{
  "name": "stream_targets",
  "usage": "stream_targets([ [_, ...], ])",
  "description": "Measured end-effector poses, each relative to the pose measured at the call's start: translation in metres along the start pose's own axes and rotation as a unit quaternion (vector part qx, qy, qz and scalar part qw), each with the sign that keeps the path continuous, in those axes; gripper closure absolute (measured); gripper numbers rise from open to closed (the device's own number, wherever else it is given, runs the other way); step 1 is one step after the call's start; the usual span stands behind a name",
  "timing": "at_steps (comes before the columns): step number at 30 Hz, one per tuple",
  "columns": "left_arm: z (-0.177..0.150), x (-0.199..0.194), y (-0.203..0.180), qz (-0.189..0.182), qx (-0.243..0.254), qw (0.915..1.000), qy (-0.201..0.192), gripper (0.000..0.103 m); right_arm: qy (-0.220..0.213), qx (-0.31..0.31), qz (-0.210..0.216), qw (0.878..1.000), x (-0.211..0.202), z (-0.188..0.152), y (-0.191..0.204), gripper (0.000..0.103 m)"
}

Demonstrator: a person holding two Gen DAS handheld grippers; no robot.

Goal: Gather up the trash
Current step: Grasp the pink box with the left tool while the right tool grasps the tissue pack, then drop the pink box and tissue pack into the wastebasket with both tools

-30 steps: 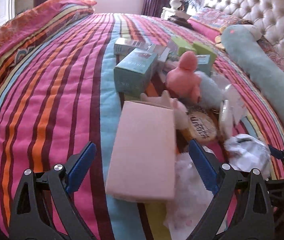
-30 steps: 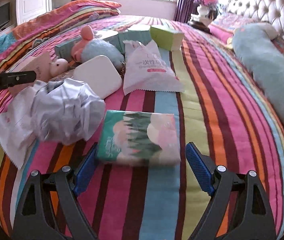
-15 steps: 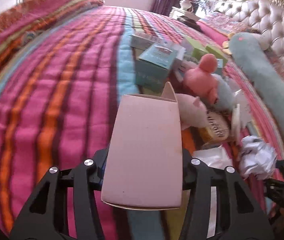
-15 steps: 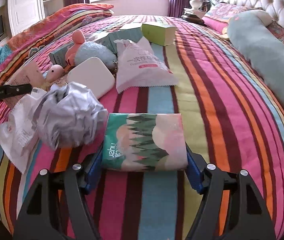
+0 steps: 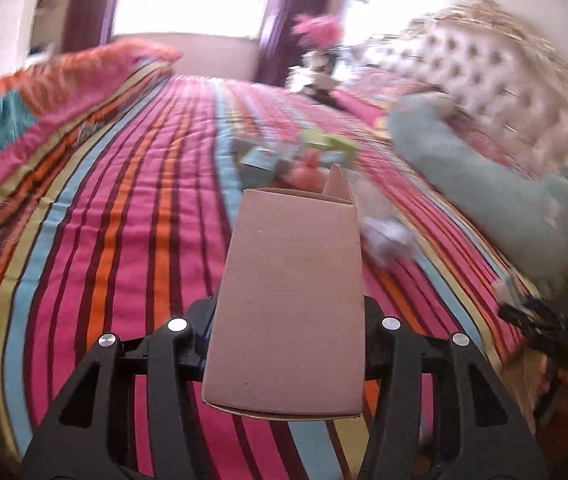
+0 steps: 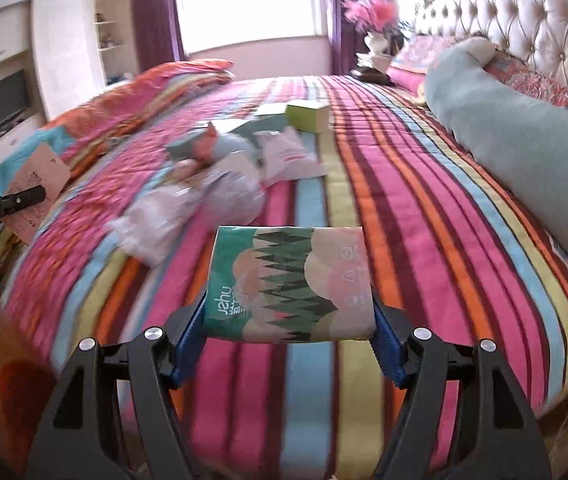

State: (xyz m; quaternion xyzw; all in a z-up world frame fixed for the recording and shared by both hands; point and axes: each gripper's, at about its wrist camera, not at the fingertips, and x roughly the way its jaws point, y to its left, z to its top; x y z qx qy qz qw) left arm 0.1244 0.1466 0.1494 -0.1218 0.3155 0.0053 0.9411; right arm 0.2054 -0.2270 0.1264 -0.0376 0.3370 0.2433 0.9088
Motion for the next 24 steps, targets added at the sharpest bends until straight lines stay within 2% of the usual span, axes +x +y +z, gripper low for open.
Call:
stream_targets([
  [3,-0.057,-0.044,-0.03,-0.028,0.038,0.9989,0.01,0.054,0.006,0.005,0.027,1.0,-0.031,-0.045,0.021,0.036],
  [5,-0.104,-0.061,-0.049,-0.047,0.053,0.9967,0.04,0.054,0.022,0.016,0.042,0.999,-0.046,-0.079,0.035,0.036],
  [7,-0.153,-0.062,-0.063,-0.071,0.062,0.9915,0.089,0.054,0.053,0.036,0.052,0.997,-0.052,-0.12,0.047,0.036],
  [9,-0.2,-0.046,-0.073,-0.08,0.063,0.983,0.153,0.054,0.105,0.052,0.057,0.991,-0.042,-0.16,0.057,0.036],
  [11,-0.25,-0.02,-0.08,-0.063,0.07,0.9718,0.216,0.054,0.166,0.07,0.046,0.983,-0.021,-0.199,0.062,0.036],
  [13,-0.293,0.008,-0.086,-0.046,0.081,0.9569,0.275,0.054,0.223,0.09,0.05,0.969,0.0,-0.231,0.065,0.036],
  [16,-0.325,0.038,-0.089,-0.069,0.075,0.9314,0.349,0.054,0.289,0.104,0.066,0.95,0.022,-0.264,0.074,0.036],
  [17,-0.328,0.043,-0.091,-0.073,0.079,0.9263,0.361,0.054,0.297,0.102,0.066,0.947,0.026,-0.266,0.076,0.036],
  [20,-0.332,0.053,-0.096,-0.069,0.102,0.9214,0.369,0.054,0.305,0.087,0.055,0.947,0.035,-0.264,0.081,0.036],
  [24,-0.335,0.061,-0.093,-0.07,0.096,0.9171,0.381,0.054,0.319,0.086,0.054,0.942,0.045,-0.269,0.084,0.036],
])
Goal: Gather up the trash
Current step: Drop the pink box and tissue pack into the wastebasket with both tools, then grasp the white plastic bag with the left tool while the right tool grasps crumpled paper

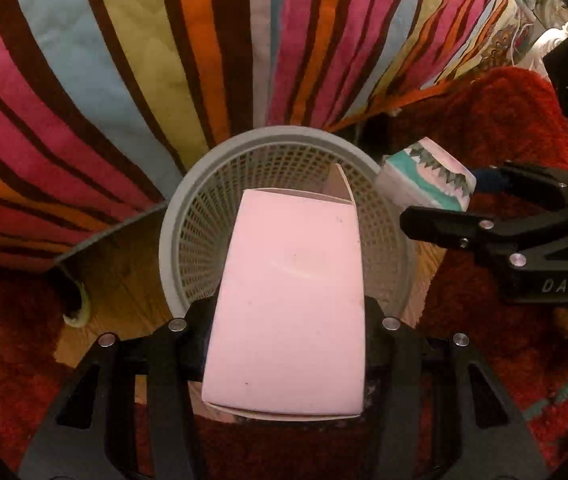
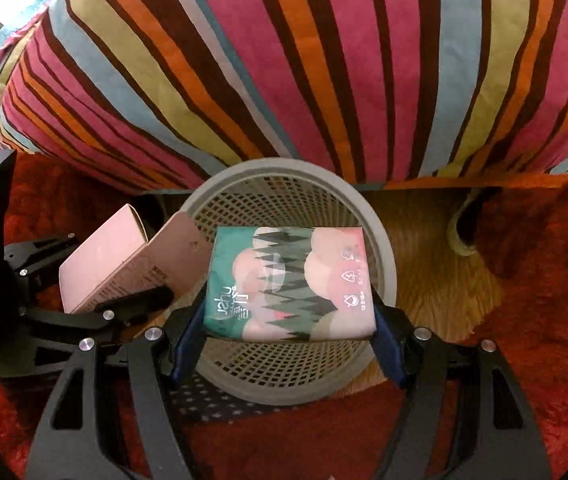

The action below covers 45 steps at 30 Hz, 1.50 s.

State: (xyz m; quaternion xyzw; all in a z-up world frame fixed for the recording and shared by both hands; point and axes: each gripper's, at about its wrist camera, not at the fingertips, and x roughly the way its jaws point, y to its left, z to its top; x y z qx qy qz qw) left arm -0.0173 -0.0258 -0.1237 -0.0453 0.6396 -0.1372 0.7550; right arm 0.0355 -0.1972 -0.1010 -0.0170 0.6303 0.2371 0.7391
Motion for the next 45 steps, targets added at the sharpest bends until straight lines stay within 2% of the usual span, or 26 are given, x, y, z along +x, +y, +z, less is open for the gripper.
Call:
stream_targets([
  [7,-0.001,0.006,-0.004,0.004,-0.008,0.9999,0.007,0.051,0.008,-0.008,0.002,1.0,0.003,-0.01,-0.001,0.034],
  [9,-0.001,0.007,-0.004,0.009,-0.011,0.9999,0.007,0.034,0.013,-0.013,-0.002,1.0,0.007,-0.01,0.001,0.028],
  [10,-0.001,0.007,-0.003,0.014,-0.012,0.9998,0.006,0.028,0.014,-0.015,-0.005,1.0,0.007,-0.011,0.002,0.015],
  [11,-0.001,0.007,-0.002,0.016,-0.014,0.9998,0.005,0.028,0.013,-0.016,-0.007,1.0,0.005,-0.012,0.002,0.01],
  [25,0.0,0.005,0.004,0.024,-0.027,0.9993,-0.005,0.028,0.007,-0.01,-0.02,1.0,0.004,-0.015,-0.001,0.01],
  [27,-0.001,-0.002,0.006,0.039,-0.032,0.9985,-0.02,0.028,0.0,-0.009,-0.021,1.0,0.001,-0.015,0.0,0.01],
  [28,-0.001,-0.013,0.007,0.062,-0.035,0.9966,-0.04,0.028,-0.008,-0.01,-0.021,1.0,-0.003,-0.014,0.0,0.01],
  [30,0.001,-0.047,0.009,0.093,-0.041,0.9899,-0.099,0.028,-0.047,-0.015,-0.018,0.999,-0.025,-0.011,0.001,0.01],
  [31,0.003,-0.062,0.012,0.092,-0.047,0.9872,-0.121,0.028,-0.067,-0.017,-0.016,0.997,-0.037,-0.007,0.0,0.01],
  [33,0.016,-0.106,0.023,0.065,-0.065,0.9794,-0.18,0.028,-0.114,-0.02,-0.013,0.993,-0.067,0.005,-0.004,0.01],
  [35,0.037,-0.139,0.033,0.053,-0.071,0.9712,-0.221,0.028,-0.178,-0.029,-0.015,0.984,-0.105,0.027,-0.005,0.01],
  [37,0.069,-0.17,0.044,0.069,-0.067,0.9601,-0.262,0.028,-0.237,-0.045,-0.024,0.97,-0.135,0.052,-0.003,0.01],
  [38,0.09,-0.184,0.049,0.089,-0.065,0.9525,-0.284,0.022,-0.265,-0.054,-0.036,0.962,-0.149,0.069,-0.002,0.01],
  [40,0.132,-0.201,0.062,0.116,-0.076,0.9381,-0.317,0.012,-0.31,-0.064,-0.06,0.947,-0.166,0.098,0.001,0.01],
  [41,0.149,-0.206,0.068,0.115,-0.083,0.9352,-0.325,0.012,-0.335,-0.068,-0.067,0.937,-0.174,0.119,0.003,0.01],
  [43,0.19,-0.211,0.08,0.103,-0.097,0.934,-0.328,0.013,-0.354,-0.064,-0.065,0.931,-0.179,0.155,0.004,0.01],
  [45,0.221,-0.21,0.087,0.092,-0.099,0.9364,-0.324,0.013,-0.356,-0.06,-0.046,0.931,-0.179,0.194,0.003,0.01],
])
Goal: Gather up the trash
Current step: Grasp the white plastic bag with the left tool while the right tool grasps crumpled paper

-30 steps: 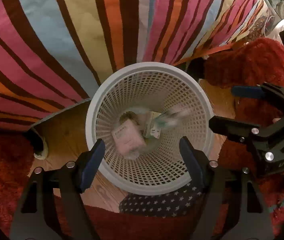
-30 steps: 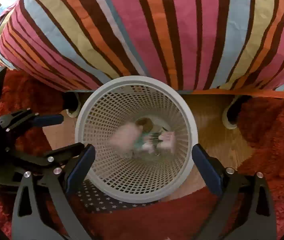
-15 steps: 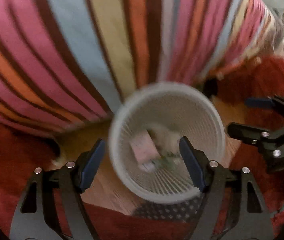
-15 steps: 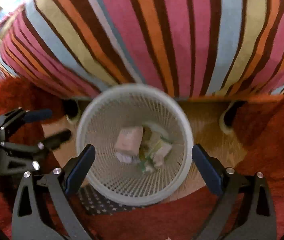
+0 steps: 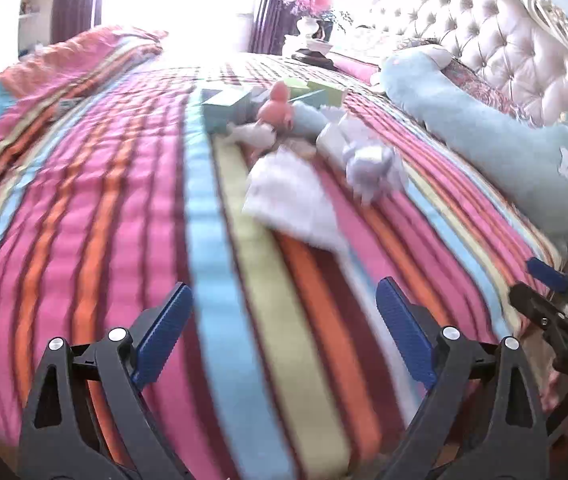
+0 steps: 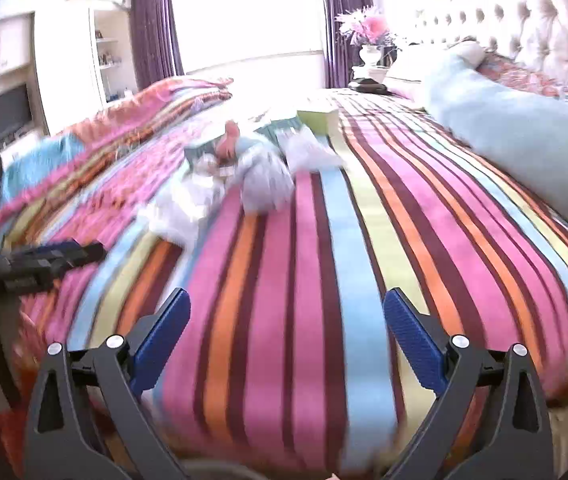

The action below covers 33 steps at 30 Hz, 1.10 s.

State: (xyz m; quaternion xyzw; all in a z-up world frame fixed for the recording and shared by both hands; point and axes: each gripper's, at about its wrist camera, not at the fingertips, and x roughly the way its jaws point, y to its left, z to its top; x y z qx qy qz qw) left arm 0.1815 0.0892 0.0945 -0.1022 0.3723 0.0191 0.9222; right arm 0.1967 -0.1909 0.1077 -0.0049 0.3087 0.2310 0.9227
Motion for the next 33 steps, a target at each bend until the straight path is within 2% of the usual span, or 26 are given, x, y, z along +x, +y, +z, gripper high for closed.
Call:
stream_targets([
  [3,0.034,0.04,0.001,0.006,-0.006,0.9998,0.019,0.012,0.002,-0.004,0.015,1.0,0.038,0.039,0.004,0.01],
  [8,0.059,0.082,0.003,0.01,-0.006,0.999,0.043,0.012,0.037,-0.016,0.008,0.999,0.1,0.076,0.012,0.01],
  [14,0.068,0.123,0.007,0.024,-0.006,0.9973,0.07,0.012,0.079,-0.017,-0.005,0.997,0.146,0.082,0.009,0.01],
  [17,0.069,0.133,0.009,0.012,-0.02,0.997,0.074,0.01,0.09,-0.006,0.013,0.996,0.159,0.082,0.007,0.01],
  [22,0.068,0.136,0.004,0.035,-0.017,0.9973,0.063,0.01,0.109,0.017,0.03,0.993,0.167,0.078,0.008,0.013],
  [24,0.067,0.134,0.001,0.036,-0.014,0.9975,0.059,0.013,0.113,0.026,0.04,0.992,0.169,0.077,0.008,0.027],
  [25,0.067,0.133,0.0,0.026,-0.011,0.9979,0.058,0.021,0.116,0.032,0.051,0.991,0.169,0.077,0.007,0.036],
  [28,0.066,0.13,-0.001,0.011,0.002,0.9983,0.057,0.037,0.122,0.037,0.059,0.99,0.17,0.077,0.008,0.039],
  [33,0.064,0.128,0.001,0.012,-0.006,0.9983,0.056,0.041,0.123,0.052,0.062,0.989,0.163,0.074,0.005,0.041],
])
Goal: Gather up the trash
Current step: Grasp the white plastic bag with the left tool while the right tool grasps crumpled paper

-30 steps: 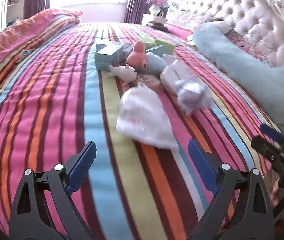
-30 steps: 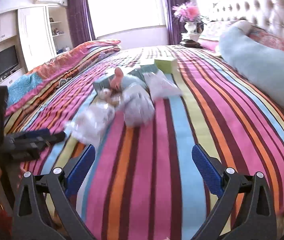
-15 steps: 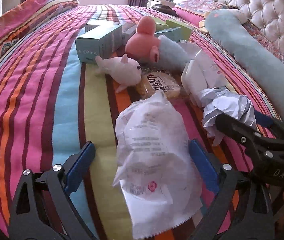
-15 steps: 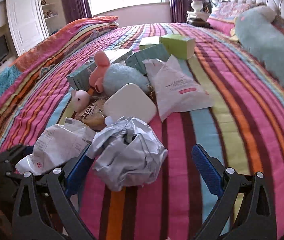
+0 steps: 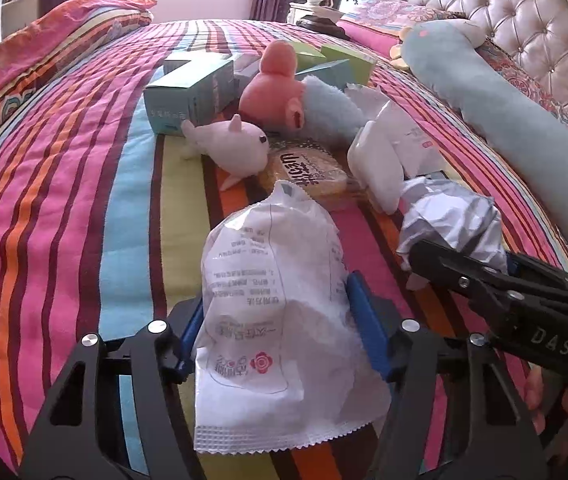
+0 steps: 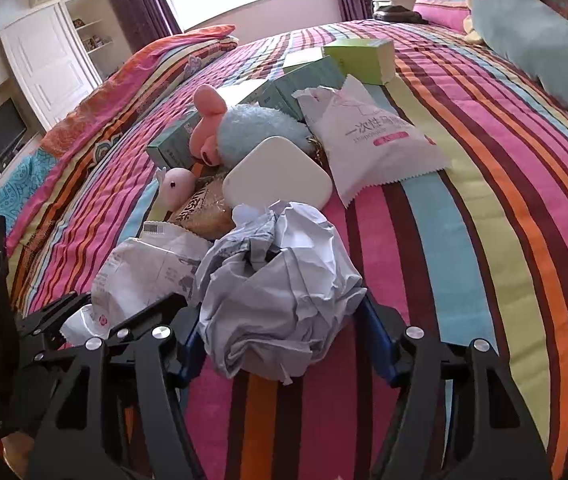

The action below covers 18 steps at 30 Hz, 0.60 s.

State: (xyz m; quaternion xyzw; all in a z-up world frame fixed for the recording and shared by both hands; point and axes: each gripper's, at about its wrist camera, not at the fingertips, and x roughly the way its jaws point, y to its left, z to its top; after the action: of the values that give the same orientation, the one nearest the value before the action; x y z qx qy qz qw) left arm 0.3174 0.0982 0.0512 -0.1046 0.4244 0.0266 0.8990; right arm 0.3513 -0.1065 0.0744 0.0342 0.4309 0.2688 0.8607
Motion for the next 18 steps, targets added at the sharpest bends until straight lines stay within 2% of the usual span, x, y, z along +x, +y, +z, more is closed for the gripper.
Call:
stream_targets([
  [4,-0.001,-0.016,0.002,0.003,-0.005,0.9999,-0.013,0.046,-0.017,-0.014,-0.015,1.0,-0.017,-0.001,0.003,0.041],
  [10,-0.013,-0.086,0.002,0.005,0.028,0.997,-0.072,0.047,-0.087,-0.032,-0.012,0.996,-0.096,-0.014,0.008,0.041],
  [12,-0.028,-0.116,0.0,0.005,0.049,0.9946,-0.091,0.047,-0.105,-0.047,-0.012,0.993,-0.124,-0.032,0.011,0.041],
  [15,-0.07,-0.167,-0.005,-0.006,0.086,0.9899,-0.112,0.047,-0.116,-0.075,-0.017,0.99,-0.157,-0.068,0.015,0.041],
  [18,-0.131,-0.209,-0.014,-0.028,0.122,0.9862,-0.108,0.047,-0.111,-0.09,-0.016,0.99,-0.189,-0.128,0.018,0.041],
])
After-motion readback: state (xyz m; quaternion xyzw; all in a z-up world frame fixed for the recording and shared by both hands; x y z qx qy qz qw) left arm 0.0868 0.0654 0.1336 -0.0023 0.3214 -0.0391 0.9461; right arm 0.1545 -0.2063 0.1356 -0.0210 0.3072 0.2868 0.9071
